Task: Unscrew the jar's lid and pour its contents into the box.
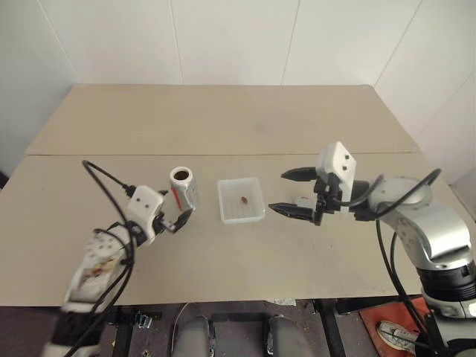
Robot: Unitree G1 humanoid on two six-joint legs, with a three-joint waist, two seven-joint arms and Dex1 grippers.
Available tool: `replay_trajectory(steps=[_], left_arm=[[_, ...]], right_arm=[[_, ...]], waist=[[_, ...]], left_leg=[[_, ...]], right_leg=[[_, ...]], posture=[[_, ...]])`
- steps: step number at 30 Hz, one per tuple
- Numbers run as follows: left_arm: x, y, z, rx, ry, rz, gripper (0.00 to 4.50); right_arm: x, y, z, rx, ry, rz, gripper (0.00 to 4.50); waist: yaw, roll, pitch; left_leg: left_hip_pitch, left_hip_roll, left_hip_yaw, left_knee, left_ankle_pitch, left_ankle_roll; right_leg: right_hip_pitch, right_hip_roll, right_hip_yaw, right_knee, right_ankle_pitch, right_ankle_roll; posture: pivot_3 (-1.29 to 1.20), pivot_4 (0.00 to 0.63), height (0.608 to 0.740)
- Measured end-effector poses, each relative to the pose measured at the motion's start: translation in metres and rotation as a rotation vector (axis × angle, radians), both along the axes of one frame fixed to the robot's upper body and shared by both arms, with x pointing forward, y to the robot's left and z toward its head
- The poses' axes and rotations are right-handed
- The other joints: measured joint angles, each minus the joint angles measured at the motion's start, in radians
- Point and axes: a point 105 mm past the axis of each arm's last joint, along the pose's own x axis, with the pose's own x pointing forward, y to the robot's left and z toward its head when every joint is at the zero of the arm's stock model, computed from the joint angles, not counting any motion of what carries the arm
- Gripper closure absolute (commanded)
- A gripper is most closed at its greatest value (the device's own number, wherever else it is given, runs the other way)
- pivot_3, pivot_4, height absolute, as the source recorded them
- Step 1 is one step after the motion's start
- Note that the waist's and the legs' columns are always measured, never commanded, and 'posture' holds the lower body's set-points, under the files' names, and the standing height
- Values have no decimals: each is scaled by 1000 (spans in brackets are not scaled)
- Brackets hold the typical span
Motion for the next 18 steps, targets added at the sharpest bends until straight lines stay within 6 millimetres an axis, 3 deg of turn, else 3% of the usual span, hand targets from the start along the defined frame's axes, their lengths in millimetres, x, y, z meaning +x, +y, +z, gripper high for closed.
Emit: replay_trajectory(steps=[4,7,10,14,18], left_arm=[[-44,5,19,-19,70,-134,68],[-77,10,51,-56,57,-271,68],[-95,19,83,-46,-9,-360,68],[-102,21,93,22,-43,-439,68],[-91,23,93,14,-64,-427,68]], right_arm=[[-4,-14,-8,-14,36,-27,0],[-7,-33,-12,-43,60,-61,0],[-11,-46,-11,-41,70,-61,0],[-13,-59,-14,-21,73,-59,0],[-16,-62,-23,-5,104,-67,0]], waist=[[5,0,0],[5,0,0],[7,1,0],[8,1,0],[9,1,0]], left_leg=[[2,0,-4,0,0,0],[3,0,-5,0,0,0],[4,0,-4,0,0,-1],[11,0,2,-1,0,-1],[13,0,3,-1,0,-1]], right_leg=[[1,-1,0,0,0,-1],[1,-1,0,0,-2,-2],[2,0,0,0,-4,-7],[8,1,0,-1,-6,-8],[10,1,1,-1,-6,-8]], posture=[[0,150,740],[0,150,740],[0,150,740],[0,150,740],[0,150,740]])
